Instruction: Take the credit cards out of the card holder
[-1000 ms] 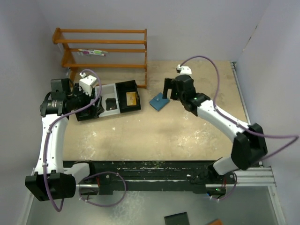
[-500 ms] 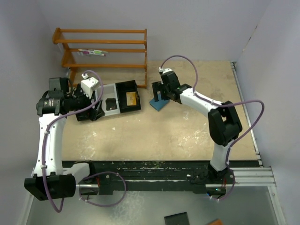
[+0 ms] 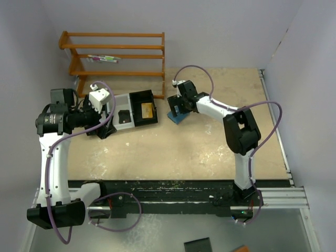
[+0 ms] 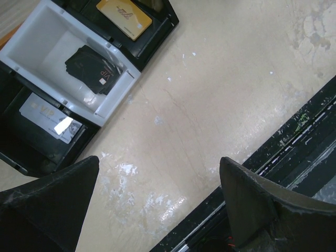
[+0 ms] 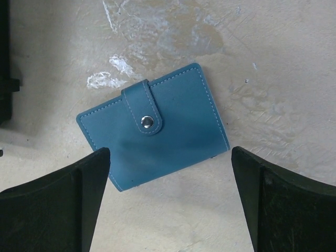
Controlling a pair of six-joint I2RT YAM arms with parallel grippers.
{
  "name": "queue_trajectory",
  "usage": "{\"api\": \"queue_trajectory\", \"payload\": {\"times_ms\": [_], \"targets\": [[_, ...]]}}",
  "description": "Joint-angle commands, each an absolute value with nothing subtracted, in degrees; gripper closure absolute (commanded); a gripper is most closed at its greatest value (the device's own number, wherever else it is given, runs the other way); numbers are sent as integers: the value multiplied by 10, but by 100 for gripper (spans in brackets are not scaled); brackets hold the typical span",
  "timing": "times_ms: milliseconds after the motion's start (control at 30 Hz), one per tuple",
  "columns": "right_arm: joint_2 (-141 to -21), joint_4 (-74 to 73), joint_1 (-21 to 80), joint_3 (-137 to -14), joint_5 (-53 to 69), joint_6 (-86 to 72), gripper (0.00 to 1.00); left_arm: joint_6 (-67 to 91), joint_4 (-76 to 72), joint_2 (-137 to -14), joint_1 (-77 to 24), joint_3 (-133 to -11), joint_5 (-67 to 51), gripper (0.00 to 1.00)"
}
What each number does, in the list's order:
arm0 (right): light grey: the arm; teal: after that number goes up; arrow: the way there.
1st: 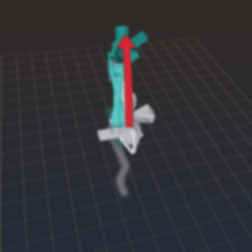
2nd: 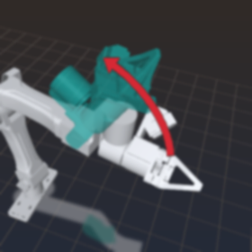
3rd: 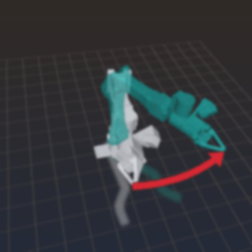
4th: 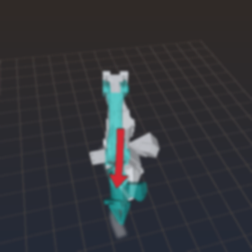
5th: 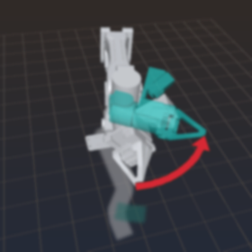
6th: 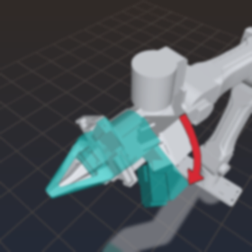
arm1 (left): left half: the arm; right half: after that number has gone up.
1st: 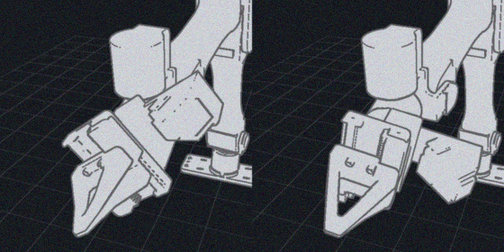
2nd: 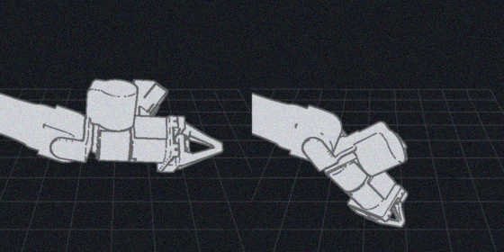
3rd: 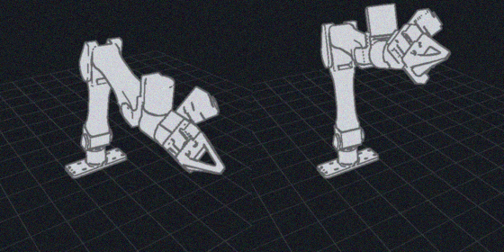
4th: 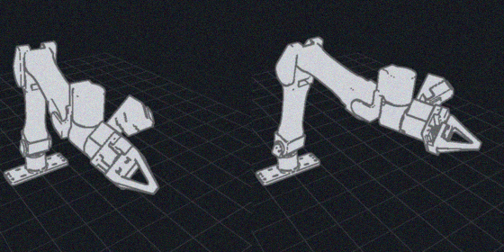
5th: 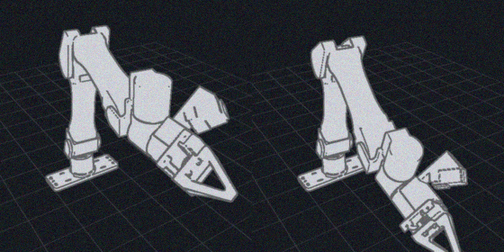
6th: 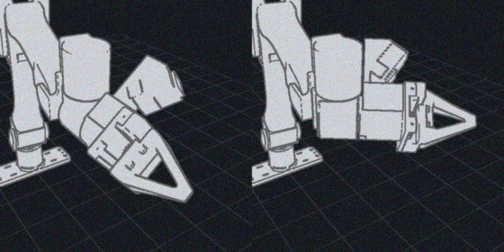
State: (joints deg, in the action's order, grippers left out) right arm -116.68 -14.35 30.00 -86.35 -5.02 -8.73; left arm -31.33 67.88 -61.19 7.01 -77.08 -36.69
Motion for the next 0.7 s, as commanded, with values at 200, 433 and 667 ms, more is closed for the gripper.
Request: {"api": "queue_trajectory", "payload": {"times_ms": [200, 433, 667], "targets": [[-1170, -119, 341, -851, -61, -62, 0, -333, 693, -600, 72, -804, -391, 1], [-1165, -95, 366, -828, -85, -66, 0, -329, 691, -601, 72, -809, -392, 1], [-1177, -84, 382, -820, -188, -78, 23, -323, 688, -596, 72, -807, -395, 0]]}}
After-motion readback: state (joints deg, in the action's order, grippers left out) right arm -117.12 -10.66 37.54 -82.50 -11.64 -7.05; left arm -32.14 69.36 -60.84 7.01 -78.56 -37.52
